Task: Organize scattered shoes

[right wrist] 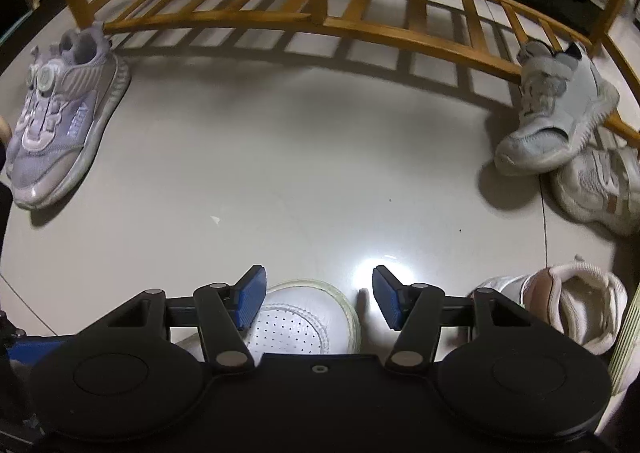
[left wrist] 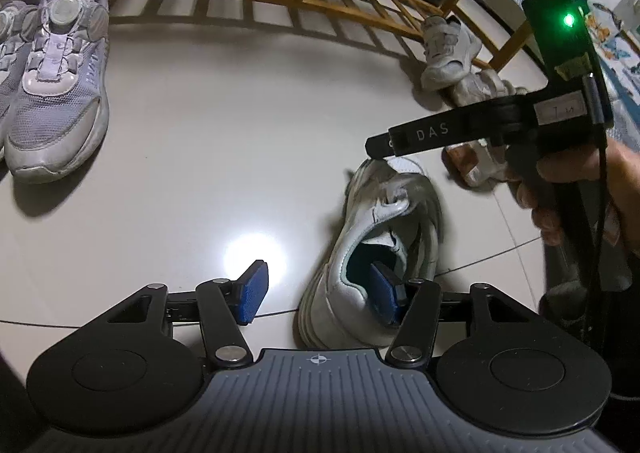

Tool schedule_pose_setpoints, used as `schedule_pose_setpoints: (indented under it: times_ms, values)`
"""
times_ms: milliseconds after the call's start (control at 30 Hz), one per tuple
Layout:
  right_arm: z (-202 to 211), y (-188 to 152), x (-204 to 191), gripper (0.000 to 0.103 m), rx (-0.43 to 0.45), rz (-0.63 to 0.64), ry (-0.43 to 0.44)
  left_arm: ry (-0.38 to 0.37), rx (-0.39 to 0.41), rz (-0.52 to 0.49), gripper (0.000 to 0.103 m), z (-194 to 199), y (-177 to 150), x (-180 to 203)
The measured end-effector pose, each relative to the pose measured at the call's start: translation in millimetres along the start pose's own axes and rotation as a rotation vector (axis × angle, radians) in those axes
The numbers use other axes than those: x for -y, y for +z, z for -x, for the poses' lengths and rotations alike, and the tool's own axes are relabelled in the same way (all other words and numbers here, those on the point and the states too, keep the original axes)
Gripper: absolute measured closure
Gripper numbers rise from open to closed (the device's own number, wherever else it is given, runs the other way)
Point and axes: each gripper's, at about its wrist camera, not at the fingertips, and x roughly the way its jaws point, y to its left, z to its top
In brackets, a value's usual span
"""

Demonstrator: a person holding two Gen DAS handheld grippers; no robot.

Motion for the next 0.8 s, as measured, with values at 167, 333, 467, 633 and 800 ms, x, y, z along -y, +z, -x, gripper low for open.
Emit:
schedule_pose_setpoints:
  times_ms: [167,333,467,633,800]
  values:
    - [-0.1,-1.3,-6.1,0.037,-0.025,0.096,-0.026,0.015,-0.038,-0.006,0.052,-7.4,5.0,-0.9]
    - [-0.8,-15.1,-4.1,0.037,-0.059,0.161,-0.043,0.104,-0.052,-0.08,0.062,-9.3,15.1,8.8]
    - [6.4,-27.2,2.3,0.037,-0.061,0.167,-0.035,0.185,-0.057,-0.157,0.066,-14.9,19.4,17.6]
    - [18.7,-39.0,4.1,0.036,-0.05,0.197,-0.019,0.198,-0.048,-0.154,0.067,-16.8,27.2,15.3]
    - [27.2,-50.3,0.7,0.035,-0.063,0.231,0.006,0.21,-0.029,-0.136,0.066,-12.4,34.3,10.1]
